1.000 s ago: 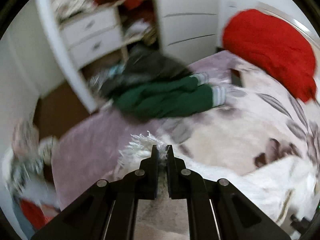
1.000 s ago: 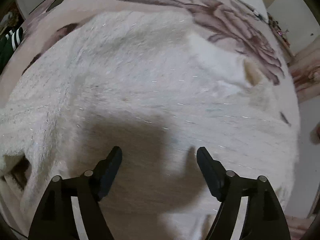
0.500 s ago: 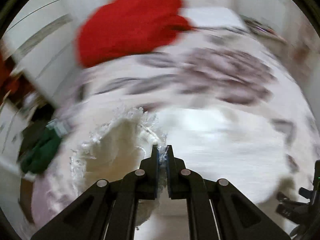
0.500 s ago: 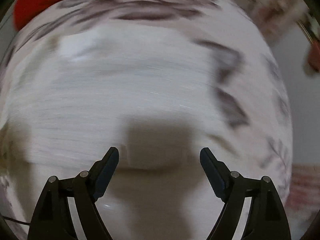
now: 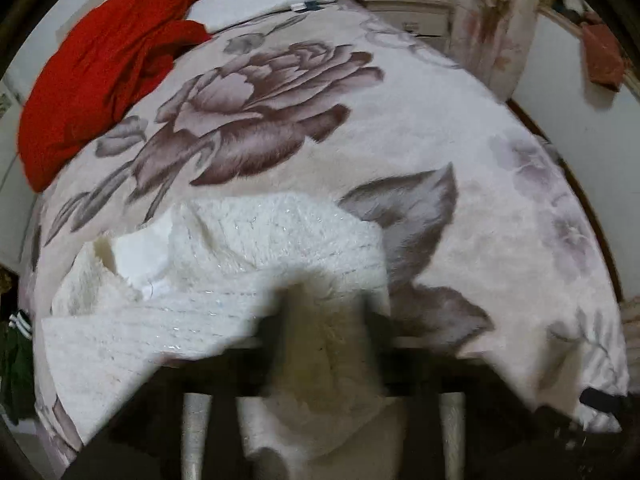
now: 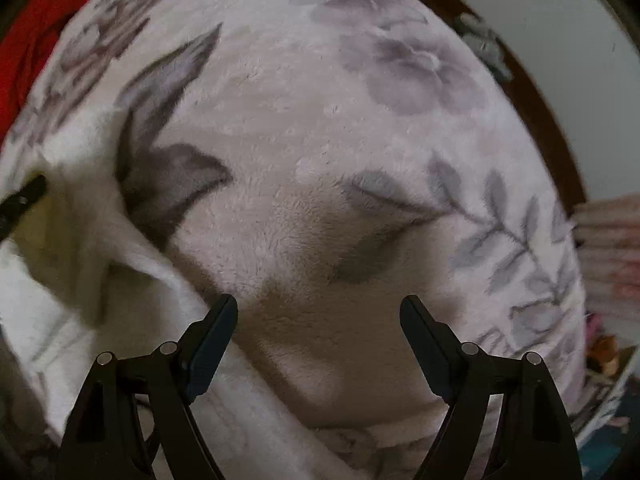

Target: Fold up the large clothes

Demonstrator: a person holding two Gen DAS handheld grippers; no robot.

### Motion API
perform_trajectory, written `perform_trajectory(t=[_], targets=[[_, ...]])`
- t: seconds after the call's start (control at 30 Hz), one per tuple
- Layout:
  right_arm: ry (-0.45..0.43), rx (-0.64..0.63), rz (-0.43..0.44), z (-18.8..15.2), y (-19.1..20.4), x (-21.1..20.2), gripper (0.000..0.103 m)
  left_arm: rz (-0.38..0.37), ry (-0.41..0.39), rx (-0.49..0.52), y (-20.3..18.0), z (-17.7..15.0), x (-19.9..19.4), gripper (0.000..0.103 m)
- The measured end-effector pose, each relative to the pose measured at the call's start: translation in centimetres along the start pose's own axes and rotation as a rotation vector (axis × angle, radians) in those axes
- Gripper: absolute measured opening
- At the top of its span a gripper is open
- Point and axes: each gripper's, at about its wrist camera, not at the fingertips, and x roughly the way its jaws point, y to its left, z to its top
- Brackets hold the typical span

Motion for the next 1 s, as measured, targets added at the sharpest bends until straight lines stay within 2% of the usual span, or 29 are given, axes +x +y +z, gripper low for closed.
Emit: perform_trajectory(t=[0.03, 0.1, 0.13, 0.23, 0.33, 0.43, 0.5, 0.6, 0.7, 0.73, 0.77, 0.8, 0.83, 0.87, 0.93, 1.0], targets=[[0.005, 0.010, 0.034, 0.1, -0.6, -0.3, 0.085, -0.023, 0.001, -0.011, 0.9, 0.1, -0.6, 0.089], [0.012, 0.028, 0.114, 0.0, -0.5, -2.4, 0.085, -0.023, -0.006, -0.053, 3.3, -0.4, -1.9, 0.089], [0.013, 0.035, 0.149, -0.2, 0.0, -3.6, 0.085, 0.013, -0.005, -0.086, 5.5, -1.0, -2.7, 0.089], [0.010, 0.053, 0.270, -0.2, 1.8, -6.2, 0.085, 0.158, 0.019, -0.204, 12.9, -3.7, -4.0, 0.089], [0.013, 0.015, 0.384, 0.3, 6.4, -8.6, 0.085, 0.314, 0.090, -0.363, 21.7, -7.3, -4.0, 0.089], [0.052, -0.041, 0.433, 1.6, 11.0, -7.6, 0.085, 0.469, 0.176, -0.467, 29.1, -10.9, -2.2, 0.089], [0.093, -0.067, 0.443, 2.3, 14.0, -6.0, 0.085, 0.545, 0.219, -0.503, 32.3, -12.7, -0.7, 0.089], [0.165, -0.097, 0.461, 2.9, 17.8, -3.9, 0.085, 0.597, 0.278, -0.510, 34.8, -15.0, 2.4, 0.089], [0.207, -0.173, 0.494, 2.5, 21.3, -2.5, 0.085, 0.557, 0.329, -0.502, 35.5, -16.3, 5.2, 0.089], [0.209, -0.203, 0.484, 2.4, 22.3, -2.0, 0.077, 0.549, 0.344, -0.504, 35.6, -16.8, 6.2, 0.089], [0.199, -0.241, 0.446, 2.3, 23.1, -1.5, 0.061, 0.530, 0.348, -0.516, 35.8, -17.2, 6.8, 0.089], [0.185, -0.276, 0.370, 2.2, 23.7, -1.0, 0.011, 0.517, 0.345, -0.525, 35.9, -17.5, 7.0, 0.091], [0.162, -0.284, 0.305, 2.1, 23.9, -0.6, 0.009, 0.500, 0.340, -0.541, 36.3, -17.7, 7.1, 0.092], [0.141, -0.258, 0.286, 2.3, 23.5, -0.3, 0.009, 0.483, 0.340, -0.554, 36.6, -17.8, 6.9, 0.092], [0.153, -0.196, 0.255, 2.9, 22.6, 0.7, 0.008, 0.478, 0.345, -0.554, 36.7, -17.5, 6.0, 0.091], [0.187, -0.233, 0.216, 2.7, 23.6, 1.0, 0.008, 0.495, 0.323, -0.526, 36.3, -16.5, 4.1, 0.091]])
